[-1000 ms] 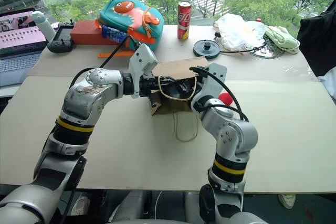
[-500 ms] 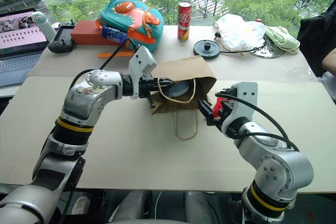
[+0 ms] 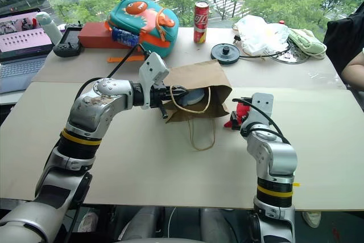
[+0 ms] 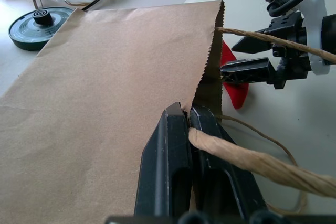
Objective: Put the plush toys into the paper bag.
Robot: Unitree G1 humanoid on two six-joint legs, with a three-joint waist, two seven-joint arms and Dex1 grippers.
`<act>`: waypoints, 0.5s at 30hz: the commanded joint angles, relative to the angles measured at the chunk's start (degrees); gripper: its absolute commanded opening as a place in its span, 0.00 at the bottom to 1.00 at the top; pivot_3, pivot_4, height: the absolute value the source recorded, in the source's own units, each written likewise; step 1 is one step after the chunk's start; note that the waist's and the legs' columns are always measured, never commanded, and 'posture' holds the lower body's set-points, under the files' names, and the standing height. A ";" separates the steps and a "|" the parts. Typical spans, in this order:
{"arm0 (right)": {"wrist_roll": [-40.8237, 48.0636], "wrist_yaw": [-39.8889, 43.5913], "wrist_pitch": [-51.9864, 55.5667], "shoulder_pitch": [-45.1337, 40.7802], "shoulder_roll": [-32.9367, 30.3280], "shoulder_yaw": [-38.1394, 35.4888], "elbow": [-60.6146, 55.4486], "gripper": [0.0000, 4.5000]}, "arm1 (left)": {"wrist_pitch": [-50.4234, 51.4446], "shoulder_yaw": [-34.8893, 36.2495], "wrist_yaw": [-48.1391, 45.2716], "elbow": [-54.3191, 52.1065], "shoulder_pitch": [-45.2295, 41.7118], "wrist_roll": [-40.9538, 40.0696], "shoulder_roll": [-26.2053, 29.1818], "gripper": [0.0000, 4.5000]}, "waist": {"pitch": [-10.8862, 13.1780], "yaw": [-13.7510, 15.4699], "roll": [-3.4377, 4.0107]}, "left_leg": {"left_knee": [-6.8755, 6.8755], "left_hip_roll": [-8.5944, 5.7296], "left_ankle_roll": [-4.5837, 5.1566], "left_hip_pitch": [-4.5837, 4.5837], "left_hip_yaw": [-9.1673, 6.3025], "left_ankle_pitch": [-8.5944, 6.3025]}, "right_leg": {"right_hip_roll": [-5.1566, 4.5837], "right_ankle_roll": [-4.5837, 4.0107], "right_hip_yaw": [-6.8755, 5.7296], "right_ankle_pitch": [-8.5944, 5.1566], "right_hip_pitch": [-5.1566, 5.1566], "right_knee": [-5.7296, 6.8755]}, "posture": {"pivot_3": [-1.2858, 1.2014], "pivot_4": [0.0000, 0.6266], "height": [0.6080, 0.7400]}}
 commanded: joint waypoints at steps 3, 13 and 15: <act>-2.34 1.06 -3.36 0.44 0.36 2.02 0.66 0.74 | -0.85 0.67 0.45 -1.75 -0.45 0.09 0.31 0.04 | 0.00 0.00 0.00 | 0.00 0.00 0.00 0.00 0.00 0.00 | 0.00 0.00 0.00 0.00 0.00 0.00 | 0.52 0.24 0.99; -1.51 1.37 -3.62 0.40 3.23 -0.18 -0.62 0.15 | -1.47 0.58 0.42 -1.29 -0.61 0.20 0.34 0.04 | 0.00 0.04 0.00 | 0.01 0.00 0.00 0.03 -0.02 0.00 | 0.00 0.00 -0.01 0.00 0.04 0.01 | 0.52 0.24 0.99; -1.43 0.41 -4.08 0.35 3.90 -2.49 -2.88 0.15 | -1.40 0.65 0.41 -1.37 -0.67 0.07 0.30 0.04 | 0.00 0.05 0.00 | 0.01 0.00 0.00 0.03 -0.03 0.00 | 0.00 0.00 -0.01 0.00 0.03 0.02 | 0.52 0.24 0.99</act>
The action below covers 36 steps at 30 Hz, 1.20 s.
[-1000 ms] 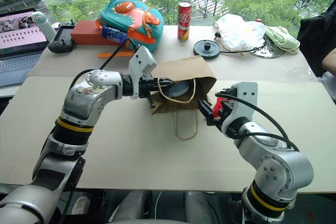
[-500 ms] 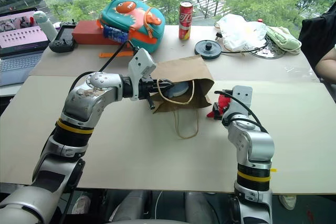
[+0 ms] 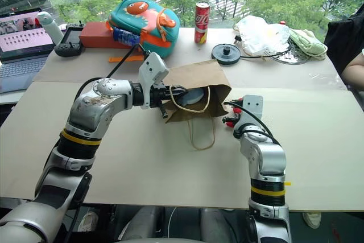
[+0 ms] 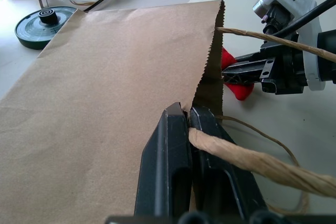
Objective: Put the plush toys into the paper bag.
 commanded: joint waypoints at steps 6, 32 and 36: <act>2.62 0.92 7.03 2.08 -3.12 -7.95 -19.00 0.15 | -1.20 0.65 0.33 -1.50 -0.36 -0.04 -0.14 0.04 | 0.02 0.17 0.04 | 0.00 -0.03 0.00 -0.09 -0.02 0.00 | -0.03 0.00 0.00 0.00 -0.04 0.00 | 0.52 0.24 0.99; 6.26 5.17 6.40 -8.30 10.62 2.20 -8.64 0.15 | 0.35 0.94 0.59 -1.06 -1.14 -0.97 -1.56 0.04 | 0.04 -0.07 0.08 | 0.02 -0.01 -0.01 -0.02 -0.02 0.01 | 0.02 0.00 0.01 0.00 -0.05 -0.01 | 0.52 0.24 0.99; 5.12 3.69 -3.00 -15.82 11.27 -1.22 3.07 0.15 | 0.34 0.69 0.34 -1.07 -1.04 -0.86 -1.69 0.04 | 0.04 -0.16 0.08 | -0.04 0.03 -0.01 0.01 -0.04 0.01 | 0.04 -0.01 -0.04 0.00 -0.07 0.04 | 0.52 0.24 0.99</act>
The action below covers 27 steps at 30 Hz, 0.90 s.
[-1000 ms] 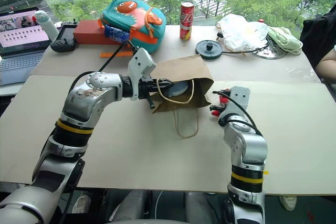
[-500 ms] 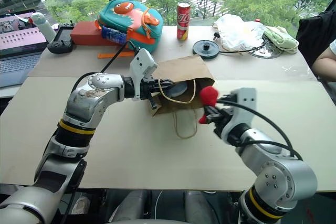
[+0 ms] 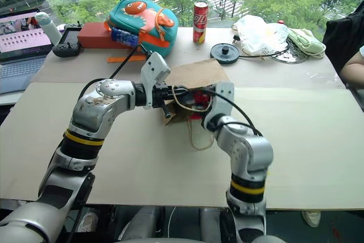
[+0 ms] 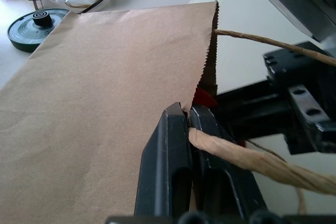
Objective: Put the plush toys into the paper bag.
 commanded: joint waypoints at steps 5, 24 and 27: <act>-1.25 -2.46 -14.30 -7.07 1.97 -3.68 14.86 0.21 | -0.27 0.18 -0.72 -1.38 -1.18 -0.62 -0.13 0.04 | 0.00 -0.01 0.00 | -0.07 0.00 0.00 -0.01 0.00 0.00 | -0.01 -0.03 0.01 0.02 -0.02 0.01 | 0.52 0.24 0.99; 6.72 -0.15 6.09 4.84 -3.85 -1.89 -12.93 0.87 | -0.36 0.49 -0.42 -1.35 -0.78 -0.31 0.20 0.04 | 0.01 0.16 0.03 | -0.04 -0.04 0.00 -0.22 -0.06 0.00 | -0.07 -0.04 -0.03 0.02 -0.10 0.03 | 0.52 0.24 0.99; 9.07 3.60 10.91 8.06 -9.68 0.46 -19.52 0.87 | -0.27 0.58 -0.27 -1.44 -0.46 -0.39 0.22 0.04 | 0.01 0.15 0.03 | 0.03 -0.05 0.00 -0.21 -0.05 0.00 | -0.07 -0.03 -0.02 0.02 -0.11 -0.02 | 0.52 0.24 0.99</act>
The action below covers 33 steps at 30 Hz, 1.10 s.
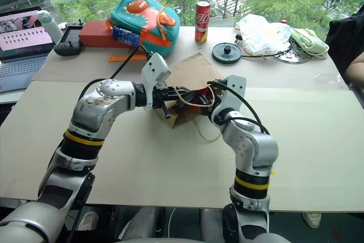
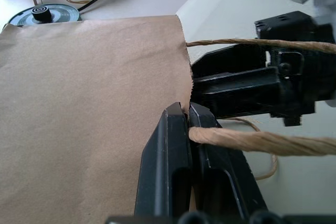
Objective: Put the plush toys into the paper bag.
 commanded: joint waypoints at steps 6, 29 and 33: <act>2.88 8.33 3.37 5.30 -8.36 12.72 -7.29 0.87 | -0.50 0.74 0.59 -1.22 -0.20 -0.49 -0.44 0.04 | 0.00 -0.73 0.00 | -0.01 0.06 0.00 0.12 0.03 0.00 | 0.10 0.04 0.02 -0.03 0.04 0.00 | 0.52 0.24 0.99; -8.13 9.18 -7.98 8.23 -8.83 20.59 6.92 0.01 | -0.65 1.46 1.36 -1.24 -0.53 -0.43 -0.18 0.04 | 0.00 -0.82 -0.01 | 0.02 0.06 0.00 0.27 0.02 0.00 | 0.10 0.05 0.03 -0.03 0.22 0.00 | 0.52 0.24 0.99; -8.21 9.99 -8.55 7.75 -9.63 20.06 5.24 0.01 | -0.64 1.54 1.46 -1.21 -0.38 -0.49 -0.23 0.04 | 0.00 -0.74 -0.01 | 0.03 0.05 0.00 0.27 0.01 0.00 | 0.10 0.05 0.02 -0.03 0.22 0.00 | 0.52 0.24 0.99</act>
